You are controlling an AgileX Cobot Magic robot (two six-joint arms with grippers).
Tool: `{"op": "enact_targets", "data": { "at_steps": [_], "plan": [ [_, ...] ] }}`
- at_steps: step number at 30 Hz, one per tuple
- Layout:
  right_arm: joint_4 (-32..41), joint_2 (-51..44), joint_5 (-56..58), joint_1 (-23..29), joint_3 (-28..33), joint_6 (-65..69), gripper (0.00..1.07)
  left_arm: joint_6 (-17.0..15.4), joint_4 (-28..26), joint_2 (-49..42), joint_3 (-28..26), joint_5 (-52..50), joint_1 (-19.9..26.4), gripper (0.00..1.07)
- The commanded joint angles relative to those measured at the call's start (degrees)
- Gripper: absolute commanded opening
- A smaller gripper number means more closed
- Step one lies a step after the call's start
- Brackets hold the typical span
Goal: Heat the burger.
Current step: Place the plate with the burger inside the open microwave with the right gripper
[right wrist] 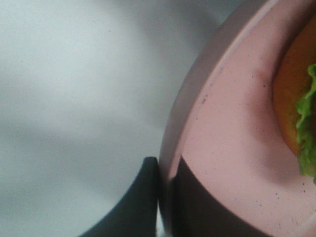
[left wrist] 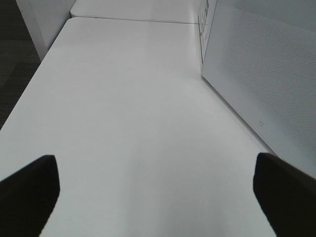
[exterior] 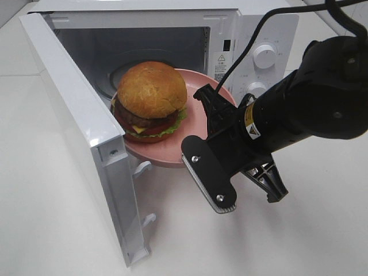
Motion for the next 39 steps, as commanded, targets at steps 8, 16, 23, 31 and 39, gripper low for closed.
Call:
{"op": "enact_targets", "data": {
  "at_steps": [8,16,23,31,39],
  "plan": [
    [5.7,3.0,-1.5,-1.0,-5.1,-8.4,0.00,-0.1,-0.3,-0.9,0.2,-0.9,-0.3,1.01],
    [6.0,6.5,2.9,-1.6,-9.7,-8.4,0.00,-0.1,-0.3,-0.9,0.2,-0.9,-0.3,1.01],
    [5.9,8.3,3.6,-1.6,-14.3,-9.5,0.00,-0.1,-0.3,-0.9,0.2,-0.9,-0.3,1.01],
    [6.4,12.5,8.4,-1.6,-20.7,-10.4,0.00,-0.1,-0.3,-0.9,0.2,-0.9,-0.3,1.01],
    [6.9,16.2,12.0,-1.6,-26.6,-8.5,0.00,-0.1,-0.3,-0.9,0.2,-0.9,-0.3,1.01]
  ]
}}
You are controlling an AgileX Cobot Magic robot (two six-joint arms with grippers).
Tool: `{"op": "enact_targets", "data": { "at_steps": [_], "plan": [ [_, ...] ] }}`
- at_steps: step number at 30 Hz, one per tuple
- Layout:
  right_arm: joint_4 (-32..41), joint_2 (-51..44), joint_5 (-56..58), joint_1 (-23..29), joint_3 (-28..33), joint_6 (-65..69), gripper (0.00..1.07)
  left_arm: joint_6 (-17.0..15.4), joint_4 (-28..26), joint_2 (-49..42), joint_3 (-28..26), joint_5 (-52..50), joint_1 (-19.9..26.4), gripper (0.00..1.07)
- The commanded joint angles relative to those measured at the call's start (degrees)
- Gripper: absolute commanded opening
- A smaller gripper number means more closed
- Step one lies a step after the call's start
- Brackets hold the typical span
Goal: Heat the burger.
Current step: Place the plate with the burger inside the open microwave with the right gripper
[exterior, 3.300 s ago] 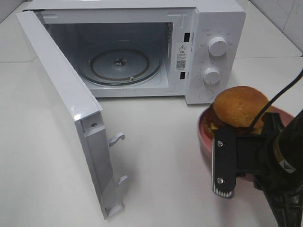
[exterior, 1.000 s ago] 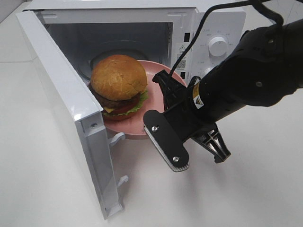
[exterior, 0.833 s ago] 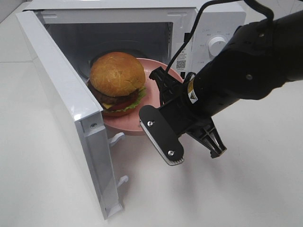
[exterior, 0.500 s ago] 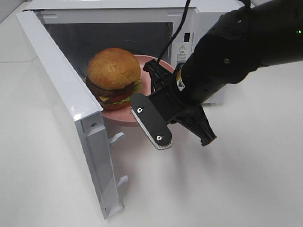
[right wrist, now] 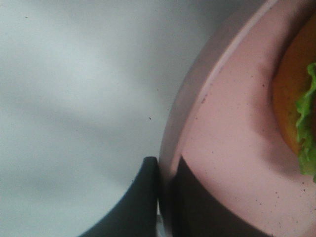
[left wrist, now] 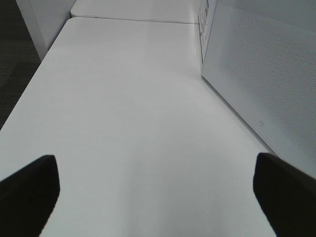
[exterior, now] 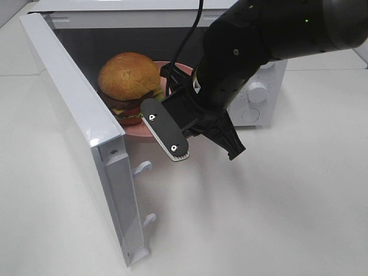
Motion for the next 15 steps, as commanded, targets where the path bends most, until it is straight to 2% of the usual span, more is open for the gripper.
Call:
{"op": "enact_targets", "data": {
  "at_steps": [1,15],
  "plan": [
    [0.5,1.4,-1.0,-0.3,-4.4,2.6,0.00,-0.1,-0.3,-0.9,0.2,-0.9,-0.3,1.01],
    [-1.8,6.6,2.7,-0.3,-13.5,2.5,0.00,-0.1,-0.3,-0.9,0.2,-0.9,-0.3,1.01]
  ]
}}
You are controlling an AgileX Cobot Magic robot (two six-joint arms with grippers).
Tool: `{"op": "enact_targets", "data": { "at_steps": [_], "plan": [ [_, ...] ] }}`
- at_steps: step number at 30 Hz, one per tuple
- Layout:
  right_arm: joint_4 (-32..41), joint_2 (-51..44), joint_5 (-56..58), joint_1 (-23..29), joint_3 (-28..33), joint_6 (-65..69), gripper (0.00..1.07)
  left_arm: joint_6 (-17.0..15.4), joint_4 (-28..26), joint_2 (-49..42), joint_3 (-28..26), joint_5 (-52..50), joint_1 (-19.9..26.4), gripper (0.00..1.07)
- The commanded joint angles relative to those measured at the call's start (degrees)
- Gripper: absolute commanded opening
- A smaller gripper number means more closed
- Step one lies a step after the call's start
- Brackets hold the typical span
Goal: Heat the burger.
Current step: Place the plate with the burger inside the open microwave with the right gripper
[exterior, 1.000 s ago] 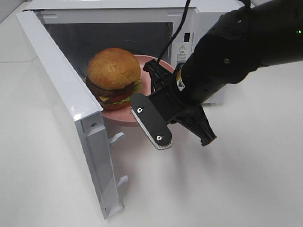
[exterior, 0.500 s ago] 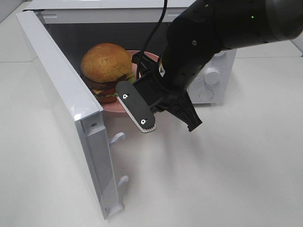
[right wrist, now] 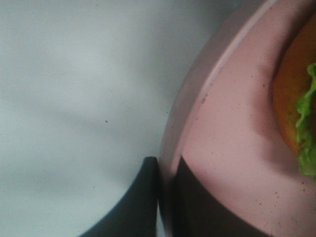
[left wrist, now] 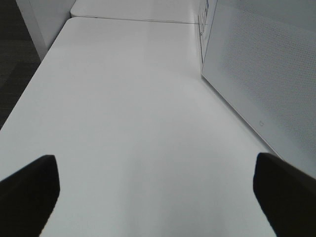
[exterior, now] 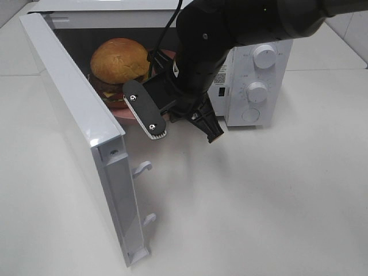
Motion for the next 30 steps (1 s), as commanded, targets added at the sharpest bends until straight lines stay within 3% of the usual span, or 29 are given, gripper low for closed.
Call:
{"op": "enact_targets", "data": {
  "at_steps": [1,16,30],
  "plan": [
    [-0.9,0.5,-0.7,-0.3,-3.0,0.4,0.00,-0.1,-0.3,-0.9,0.2,-0.9,-0.3,1.01],
    [-0.1,5.7,2.1,-0.3,-10.5,0.2,0.00,-0.1,-0.3,-0.9,0.2,-0.9,-0.3,1.01],
    [1.8,16.6,5.7,-0.3,-26.1,1.7,0.01,-0.1,-0.3,-0.9,0.2,-0.9,-0.3,1.01]
  ]
}}
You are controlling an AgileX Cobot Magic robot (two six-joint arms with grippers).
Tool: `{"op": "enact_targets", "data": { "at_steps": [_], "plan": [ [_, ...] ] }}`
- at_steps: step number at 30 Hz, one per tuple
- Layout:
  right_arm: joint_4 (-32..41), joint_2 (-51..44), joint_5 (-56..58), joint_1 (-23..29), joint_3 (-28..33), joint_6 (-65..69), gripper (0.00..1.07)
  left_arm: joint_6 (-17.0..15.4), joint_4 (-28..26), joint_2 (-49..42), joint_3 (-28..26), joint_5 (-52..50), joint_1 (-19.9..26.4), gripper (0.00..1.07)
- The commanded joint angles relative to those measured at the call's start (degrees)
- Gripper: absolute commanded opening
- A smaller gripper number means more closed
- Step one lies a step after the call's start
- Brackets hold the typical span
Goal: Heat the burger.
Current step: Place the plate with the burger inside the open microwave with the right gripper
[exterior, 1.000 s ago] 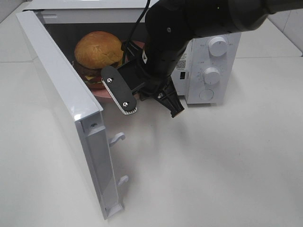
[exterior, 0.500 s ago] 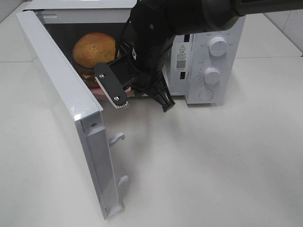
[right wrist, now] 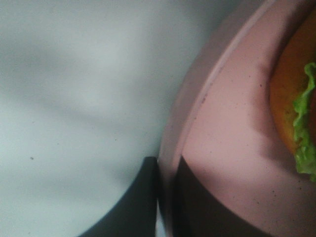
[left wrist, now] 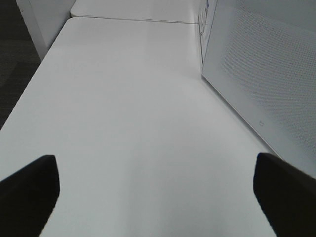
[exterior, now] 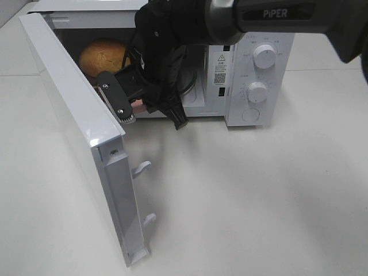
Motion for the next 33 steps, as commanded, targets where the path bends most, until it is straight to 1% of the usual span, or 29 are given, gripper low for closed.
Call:
{"op": "enact_targets", "data": {
  "at_steps": [1,2,5,9,11,18,33],
  "plan": [
    [0.6,1.6,-1.0,-0.3,-4.9,2.2,0.01,-0.1,-0.3,-0.9,0.2,-0.9,-0.3,1.01],
    [0.6,1.6,-1.0,-0.3,-4.9,2.2,0.01,-0.1,-0.3,-0.9,0.2,-0.9,-0.3,1.01],
    [0.7,3.8,-0.6,-0.3,-7.8,3.1,0.02,-0.1,-0.3,-0.9,0.2,-0.9,-0.3,1.01],
    [0.6,4.6,-1.0,-0.3,-9.0,3.6,0.02,-0.1,-0.3,-0.9,0.2,-0.9,-0.3,1.01],
    [0.6,5.6,-1.4,-1.0,-10.7,6.5,0.02,-0.1,-0.3,-0.9,0.2,-0.9,-0.3,1.01],
    [1.0,5.7,-3.2,-1.6,-10.8,7.3,0.02,-0.1,-0.3,-0.9,0.2,-0.9,-0.3,1.01],
    [3.5,6.1,-2.5,-1.7,-10.8,8.1,0.02,-0.1,-0.3,-0.9,0.2,-0.9,-0.3,1.01]
  ]
}}
